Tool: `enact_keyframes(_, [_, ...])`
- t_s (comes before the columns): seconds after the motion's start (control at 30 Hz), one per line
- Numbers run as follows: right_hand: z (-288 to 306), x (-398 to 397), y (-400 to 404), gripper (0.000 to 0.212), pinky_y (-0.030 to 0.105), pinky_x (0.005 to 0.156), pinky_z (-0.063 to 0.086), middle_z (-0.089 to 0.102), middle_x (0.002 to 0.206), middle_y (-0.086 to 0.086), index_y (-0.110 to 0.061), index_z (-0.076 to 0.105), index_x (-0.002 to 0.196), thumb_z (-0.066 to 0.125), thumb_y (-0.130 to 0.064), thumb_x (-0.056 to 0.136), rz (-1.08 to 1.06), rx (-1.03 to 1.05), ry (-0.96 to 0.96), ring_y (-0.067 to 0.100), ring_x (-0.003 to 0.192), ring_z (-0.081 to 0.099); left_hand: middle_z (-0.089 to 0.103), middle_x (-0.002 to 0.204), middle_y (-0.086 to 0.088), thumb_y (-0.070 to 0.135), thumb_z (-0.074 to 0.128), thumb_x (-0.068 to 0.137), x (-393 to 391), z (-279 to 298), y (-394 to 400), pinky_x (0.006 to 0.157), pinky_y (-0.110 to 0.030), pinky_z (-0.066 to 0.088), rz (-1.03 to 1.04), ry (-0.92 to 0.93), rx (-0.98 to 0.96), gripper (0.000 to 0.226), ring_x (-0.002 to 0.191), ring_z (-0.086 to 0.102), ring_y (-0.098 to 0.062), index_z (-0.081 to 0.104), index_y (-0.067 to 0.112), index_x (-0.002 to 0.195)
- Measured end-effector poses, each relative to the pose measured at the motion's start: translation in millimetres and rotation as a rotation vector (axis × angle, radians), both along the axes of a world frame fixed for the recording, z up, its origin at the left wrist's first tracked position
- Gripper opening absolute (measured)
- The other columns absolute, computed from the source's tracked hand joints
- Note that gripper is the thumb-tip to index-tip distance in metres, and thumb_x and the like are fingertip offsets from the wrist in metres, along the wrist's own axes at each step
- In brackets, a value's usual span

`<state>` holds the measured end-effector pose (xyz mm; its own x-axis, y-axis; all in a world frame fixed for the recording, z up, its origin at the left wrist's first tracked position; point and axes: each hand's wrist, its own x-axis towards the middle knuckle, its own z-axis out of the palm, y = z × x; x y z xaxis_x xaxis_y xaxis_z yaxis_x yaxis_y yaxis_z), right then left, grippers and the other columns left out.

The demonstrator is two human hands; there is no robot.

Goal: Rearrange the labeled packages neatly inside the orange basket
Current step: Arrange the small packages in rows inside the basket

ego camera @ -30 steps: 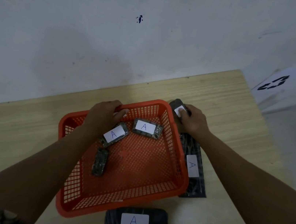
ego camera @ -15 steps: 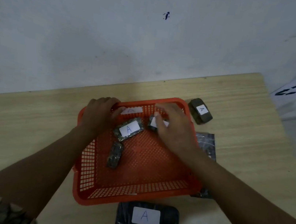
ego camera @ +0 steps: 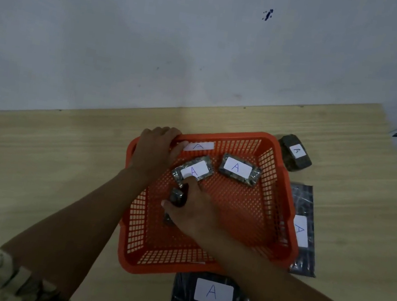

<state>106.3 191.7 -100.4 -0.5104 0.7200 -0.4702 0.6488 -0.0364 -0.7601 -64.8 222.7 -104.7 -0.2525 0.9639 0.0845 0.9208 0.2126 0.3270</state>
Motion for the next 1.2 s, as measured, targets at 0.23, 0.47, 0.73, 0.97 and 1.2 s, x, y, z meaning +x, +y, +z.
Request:
enact_keyframes(0.23, [30,16,51,0.033,0.041,0.086,0.060,0.064,0.113,-0.006,-0.035,0.063,0.114,0.071,-0.018,0.086,-0.050,-0.230,0.223,0.016,0.102,0.065,0.069,0.102,-0.006,0.041,0.051,0.095,0,2,-1,0.088,-0.041,0.043,0.011,-0.041,-0.006,0.032,0.092,0.062,-0.025,0.062,0.015,0.109])
enact_keyframes(0.47, [60,23,138,0.059,0.022,0.076,0.059,0.057,0.115,-0.009,-0.035,0.057,0.131,0.068,0.000,0.086,-0.293,-0.013,0.449,0.012,0.102,0.063,0.070,0.103,-0.007,0.043,0.051,0.094,-1,0,0,0.090,-0.043,0.044,0.000,-0.042,-0.016,0.035,0.093,0.062,-0.025,0.062,0.015,0.111])
enact_keyframes(0.73, [29,-6,192,0.025,0.028,0.074,0.053,0.062,0.099,-0.002,-0.020,0.059,0.103,0.072,-0.012,0.082,-0.242,0.305,0.104,0.016,0.087,0.059,0.071,0.099,-0.003,0.044,0.047,0.095,0,-4,-4,0.086,-0.040,0.043,-0.005,-0.006,-0.008,0.034,0.089,0.063,-0.022,0.062,0.017,0.110])
enact_keyframes(0.97, [20,-4,196,0.017,0.036,0.078,0.051,0.063,0.108,0.008,-0.022,0.058,0.105,0.057,-0.034,0.092,-0.132,0.383,-0.266,0.030,0.095,0.062,0.069,0.094,-0.001,0.043,0.046,0.095,5,-4,-1,0.082,-0.039,0.043,-0.014,0.018,-0.017,0.032,0.085,0.062,-0.021,0.062,0.017,0.106])
enact_keyframes(1.2, [28,17,188,0.039,0.039,0.088,0.045,0.061,0.126,0.008,-0.020,0.054,0.130,0.053,-0.035,0.093,-0.107,0.525,-0.314,0.030,0.115,0.057,0.069,0.093,-0.001,0.053,0.044,0.094,5,2,0,0.082,-0.038,0.046,-0.022,0.062,-0.051,0.039,0.082,0.062,-0.020,0.061,0.018,0.104])
